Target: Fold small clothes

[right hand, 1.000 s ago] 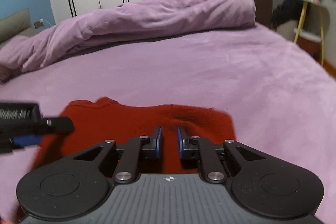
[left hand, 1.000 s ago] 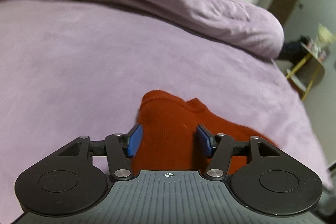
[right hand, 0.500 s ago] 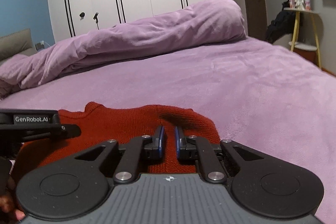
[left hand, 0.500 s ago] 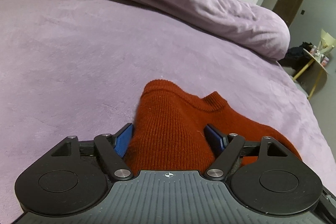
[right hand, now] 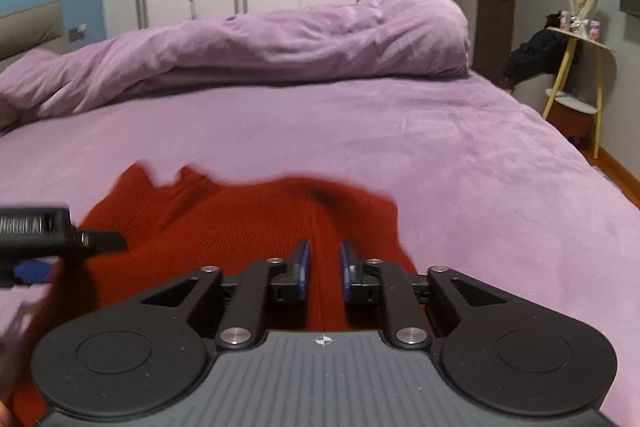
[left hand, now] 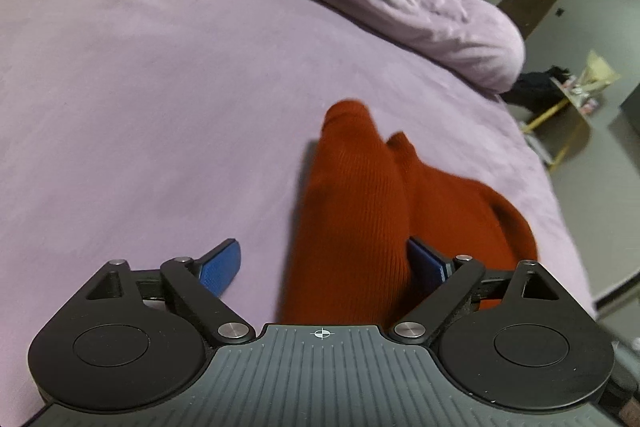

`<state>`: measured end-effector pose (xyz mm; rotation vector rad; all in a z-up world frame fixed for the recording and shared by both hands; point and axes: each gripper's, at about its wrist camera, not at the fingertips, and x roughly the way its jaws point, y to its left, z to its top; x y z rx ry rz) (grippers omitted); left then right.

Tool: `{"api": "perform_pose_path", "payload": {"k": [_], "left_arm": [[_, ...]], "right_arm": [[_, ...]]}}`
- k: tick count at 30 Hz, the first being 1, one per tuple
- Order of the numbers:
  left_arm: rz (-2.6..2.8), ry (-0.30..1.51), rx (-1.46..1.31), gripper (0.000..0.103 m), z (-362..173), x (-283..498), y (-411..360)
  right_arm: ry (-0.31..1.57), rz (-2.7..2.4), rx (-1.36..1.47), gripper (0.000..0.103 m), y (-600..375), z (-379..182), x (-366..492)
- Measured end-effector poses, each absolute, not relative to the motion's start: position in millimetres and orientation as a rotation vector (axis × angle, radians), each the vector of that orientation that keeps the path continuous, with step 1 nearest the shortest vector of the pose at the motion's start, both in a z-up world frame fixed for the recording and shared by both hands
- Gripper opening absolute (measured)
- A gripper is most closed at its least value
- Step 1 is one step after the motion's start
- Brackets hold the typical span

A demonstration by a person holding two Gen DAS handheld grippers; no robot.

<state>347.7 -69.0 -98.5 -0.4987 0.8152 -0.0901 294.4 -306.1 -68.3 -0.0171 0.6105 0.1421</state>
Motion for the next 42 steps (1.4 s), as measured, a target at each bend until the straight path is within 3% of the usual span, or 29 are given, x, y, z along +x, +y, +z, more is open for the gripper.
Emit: {"api": "perform_pose_path", "payload": {"k": [2, 4, 8, 13, 14, 15, 16, 17, 19, 24, 28, 32, 35, 37, 40, 42], "left_arm": [[-0.119, 0.813, -0.508, 0.094, -94.7, 319.3, -58.4], [-0.13, 0.871, -0.466, 0.093, -96.0, 292.3, -57.1], [-0.188, 0.834, -0.346, 0.092, -94.4, 243.7, -71.9], [-0.229, 0.877, -0.274, 0.092, -94.6, 240.8, -96.2], [-0.218, 0.879, -0.263, 0.092, -95.0, 245.2, -99.0], [-0.193, 0.885, -0.243, 0.091, -95.6, 249.8, -102.0], [-0.177, 0.892, -0.23, 0.091, -96.1, 252.7, -103.8], [-0.171, 0.895, -0.227, 0.091, -95.6, 255.0, -104.2], [-0.152, 0.9, -0.217, 0.092, -95.8, 258.5, -104.1], [-0.16, 0.879, -0.18, 0.091, -96.9, 256.1, -101.1], [-0.16, 0.878, -0.171, 0.09, -96.9, 250.5, -98.2], [-0.192, 0.901, -0.209, 0.088, -94.9, 253.6, -86.8], [-0.22, 0.907, -0.25, 0.084, -93.0, 255.3, -73.5], [-0.199, 0.896, -0.244, 0.086, -90.8, 252.6, -66.1], [-0.072, 0.912, -0.209, 0.082, -88.1, 246.7, -50.3], [-0.108, 0.902, -0.34, 0.084, -84.2, 244.9, -31.6]], "right_arm": [[0.647, 0.175, 0.021, 0.031, -319.1, -64.4, 253.7], [0.661, 0.158, 0.079, 0.057, -336.6, -65.4, 214.0], [0.758, 0.101, 0.4, 0.057, -381.9, -83.7, 156.3], [0.717, 0.187, 0.636, 0.051, -392.5, -84.7, 154.4], [0.713, 0.21, 0.658, 0.048, -390.6, -85.1, 160.9], [0.726, 0.212, 0.663, 0.036, -387.6, -86.0, 168.9], [0.748, 0.197, 0.663, 0.015, -385.0, -88.4, 176.5], [0.783, 0.173, 0.655, 0.007, -381.7, -91.0, 185.6], [0.798, 0.169, 0.679, 0.006, -381.1, -91.1, 191.4], [0.669, 0.35, 1.171, 0.0, -424.9, -117.4, 177.1], [0.808, 0.107, 0.901, 0.0, -430.3, -123.5, 177.9], [0.808, 0.166, 0.83, 0.004, -436.0, -114.5, 177.5], [0.805, 0.178, 0.755, 0.013, -441.3, -104.5, 184.2], [0.808, 0.184, 0.75, 0.031, -447.9, -101.4, 189.0], [0.802, 0.182, 0.712, 0.032, -455.0, -95.1, 199.4], [0.798, 0.193, 0.704, 0.035, -459.8, -93.5, 201.2]]}}
